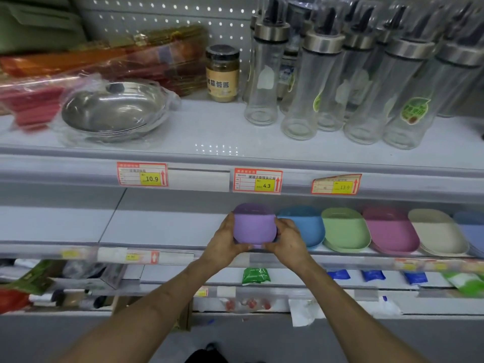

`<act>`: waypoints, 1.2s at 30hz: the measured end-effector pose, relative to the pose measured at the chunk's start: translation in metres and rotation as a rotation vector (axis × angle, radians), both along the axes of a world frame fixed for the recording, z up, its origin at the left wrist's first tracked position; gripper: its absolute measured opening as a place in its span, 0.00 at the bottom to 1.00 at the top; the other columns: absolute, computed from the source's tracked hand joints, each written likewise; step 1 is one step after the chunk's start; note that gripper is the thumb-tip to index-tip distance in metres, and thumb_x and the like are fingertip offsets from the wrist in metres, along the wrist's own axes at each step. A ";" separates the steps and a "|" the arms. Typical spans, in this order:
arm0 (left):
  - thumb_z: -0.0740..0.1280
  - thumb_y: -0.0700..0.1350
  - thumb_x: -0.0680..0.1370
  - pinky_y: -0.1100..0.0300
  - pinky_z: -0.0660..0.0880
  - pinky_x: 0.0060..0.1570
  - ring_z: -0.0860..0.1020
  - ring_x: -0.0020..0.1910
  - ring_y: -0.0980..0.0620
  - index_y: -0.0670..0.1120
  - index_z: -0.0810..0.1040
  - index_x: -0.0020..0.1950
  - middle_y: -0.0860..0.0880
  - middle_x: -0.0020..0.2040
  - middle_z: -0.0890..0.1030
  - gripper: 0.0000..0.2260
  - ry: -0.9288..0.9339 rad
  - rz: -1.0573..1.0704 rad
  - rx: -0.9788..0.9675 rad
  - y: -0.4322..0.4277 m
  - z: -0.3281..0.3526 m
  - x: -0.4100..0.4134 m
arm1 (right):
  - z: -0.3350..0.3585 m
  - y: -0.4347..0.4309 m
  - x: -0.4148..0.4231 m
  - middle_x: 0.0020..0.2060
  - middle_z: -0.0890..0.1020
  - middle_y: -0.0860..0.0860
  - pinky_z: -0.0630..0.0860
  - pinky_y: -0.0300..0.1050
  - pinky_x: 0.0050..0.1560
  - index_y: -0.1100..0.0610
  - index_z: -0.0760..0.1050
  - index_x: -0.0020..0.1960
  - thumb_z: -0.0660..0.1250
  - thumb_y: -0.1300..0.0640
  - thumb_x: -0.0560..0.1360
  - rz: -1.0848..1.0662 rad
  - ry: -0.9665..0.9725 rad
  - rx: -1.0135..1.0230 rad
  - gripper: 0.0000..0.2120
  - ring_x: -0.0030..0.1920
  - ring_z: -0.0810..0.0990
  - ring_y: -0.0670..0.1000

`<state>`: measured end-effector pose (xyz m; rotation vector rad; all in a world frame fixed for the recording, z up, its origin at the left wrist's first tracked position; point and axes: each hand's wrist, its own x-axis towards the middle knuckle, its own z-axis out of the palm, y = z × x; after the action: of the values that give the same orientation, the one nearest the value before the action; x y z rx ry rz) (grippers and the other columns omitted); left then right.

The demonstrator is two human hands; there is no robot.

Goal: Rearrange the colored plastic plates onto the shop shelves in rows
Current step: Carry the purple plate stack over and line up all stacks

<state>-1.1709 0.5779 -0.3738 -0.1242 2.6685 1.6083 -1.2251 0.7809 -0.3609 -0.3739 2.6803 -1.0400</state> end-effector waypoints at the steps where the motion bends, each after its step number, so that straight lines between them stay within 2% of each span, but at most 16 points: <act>1: 0.83 0.51 0.69 0.78 0.71 0.54 0.74 0.63 0.68 0.54 0.64 0.78 0.56 0.70 0.74 0.43 0.002 0.002 -0.001 0.001 0.000 0.000 | 0.001 0.001 0.001 0.58 0.75 0.49 0.80 0.50 0.60 0.50 0.76 0.69 0.82 0.38 0.62 0.001 0.003 -0.003 0.39 0.56 0.78 0.52; 3: 0.82 0.51 0.69 0.77 0.71 0.55 0.75 0.63 0.65 0.55 0.64 0.78 0.56 0.70 0.74 0.42 0.011 0.001 -0.017 0.002 0.001 0.002 | 0.003 0.002 0.003 0.58 0.75 0.49 0.79 0.50 0.62 0.50 0.76 0.69 0.82 0.40 0.63 0.005 0.000 -0.022 0.38 0.57 0.78 0.52; 7: 0.83 0.49 0.69 0.74 0.75 0.53 0.75 0.63 0.67 0.51 0.64 0.78 0.56 0.69 0.74 0.43 0.001 -0.001 0.006 0.002 0.005 0.002 | 0.013 0.010 0.005 0.63 0.72 0.50 0.76 0.48 0.66 0.49 0.72 0.75 0.81 0.46 0.69 0.027 -0.040 -0.049 0.37 0.61 0.77 0.53; 10: 0.81 0.56 0.70 0.61 0.78 0.62 0.73 0.69 0.55 0.51 0.58 0.80 0.51 0.73 0.69 0.46 -0.044 -0.009 -0.146 -0.002 0.015 -0.003 | 0.022 0.034 0.000 0.71 0.70 0.51 0.73 0.51 0.70 0.52 0.66 0.79 0.76 0.53 0.75 -0.009 -0.007 -0.007 0.35 0.68 0.75 0.53; 12: 0.76 0.62 0.72 0.54 0.70 0.72 0.60 0.80 0.47 0.48 0.50 0.83 0.49 0.82 0.56 0.51 -0.060 -0.045 -0.347 -0.004 0.022 -0.008 | 0.028 0.054 -0.008 0.76 0.66 0.50 0.70 0.51 0.73 0.54 0.63 0.80 0.74 0.51 0.77 0.006 0.043 0.101 0.36 0.72 0.71 0.53; 14: 0.71 0.66 0.74 0.50 0.59 0.79 0.46 0.83 0.49 0.46 0.42 0.84 0.49 0.85 0.44 0.53 -0.058 -0.108 -0.514 -0.003 0.029 -0.014 | 0.033 0.070 -0.017 0.79 0.64 0.51 0.63 0.48 0.77 0.55 0.62 0.81 0.73 0.46 0.77 0.073 0.117 0.208 0.37 0.77 0.64 0.53; 15: 0.69 0.68 0.75 0.49 0.55 0.81 0.43 0.83 0.49 0.45 0.41 0.84 0.48 0.85 0.42 0.52 -0.035 -0.144 -0.576 0.000 0.032 -0.017 | 0.034 0.076 -0.021 0.80 0.63 0.52 0.59 0.47 0.78 0.55 0.61 0.81 0.72 0.44 0.77 0.113 0.165 0.257 0.38 0.79 0.61 0.52; 18: 0.65 0.71 0.75 0.47 0.47 0.82 0.42 0.83 0.46 0.45 0.43 0.84 0.46 0.85 0.43 0.52 0.015 -0.234 -0.742 0.010 0.035 -0.029 | 0.033 0.085 -0.029 0.83 0.57 0.51 0.52 0.49 0.81 0.52 0.56 0.83 0.67 0.36 0.77 0.222 0.297 0.403 0.42 0.83 0.50 0.52; 22: 0.66 0.72 0.74 0.47 0.48 0.82 0.45 0.83 0.43 0.46 0.45 0.84 0.46 0.85 0.46 0.51 -0.013 -0.285 -0.794 0.020 0.028 -0.036 | 0.027 0.088 -0.031 0.84 0.47 0.51 0.44 0.50 0.81 0.52 0.48 0.85 0.62 0.28 0.76 0.279 0.282 0.550 0.49 0.83 0.41 0.53; 26: 0.69 0.71 0.73 0.50 0.53 0.80 0.51 0.82 0.43 0.46 0.48 0.84 0.46 0.84 0.52 0.52 -0.011 -0.270 -0.764 0.020 0.022 -0.035 | 0.024 0.086 -0.030 0.84 0.49 0.52 0.45 0.48 0.81 0.56 0.47 0.84 0.66 0.28 0.73 0.238 0.217 0.536 0.53 0.83 0.43 0.53; 30: 0.68 0.73 0.72 0.47 0.47 0.82 0.47 0.83 0.42 0.46 0.48 0.84 0.45 0.84 0.50 0.53 -0.026 -0.252 -0.827 0.017 0.018 -0.034 | 0.024 0.084 -0.032 0.84 0.49 0.52 0.47 0.49 0.81 0.56 0.46 0.84 0.70 0.29 0.71 0.208 0.154 0.490 0.56 0.83 0.45 0.53; 36: 0.71 0.71 0.70 0.48 0.52 0.80 0.47 0.83 0.43 0.48 0.47 0.84 0.47 0.84 0.48 0.54 -0.099 -0.233 -0.723 0.016 0.017 -0.036 | 0.030 0.083 -0.035 0.83 0.54 0.52 0.52 0.49 0.80 0.55 0.50 0.83 0.74 0.31 0.69 0.213 0.111 0.417 0.56 0.82 0.51 0.53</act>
<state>-1.2065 0.5940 -0.3568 0.0924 2.9012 0.5135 -1.2606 0.8643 -0.3312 -0.6269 2.7814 -0.3960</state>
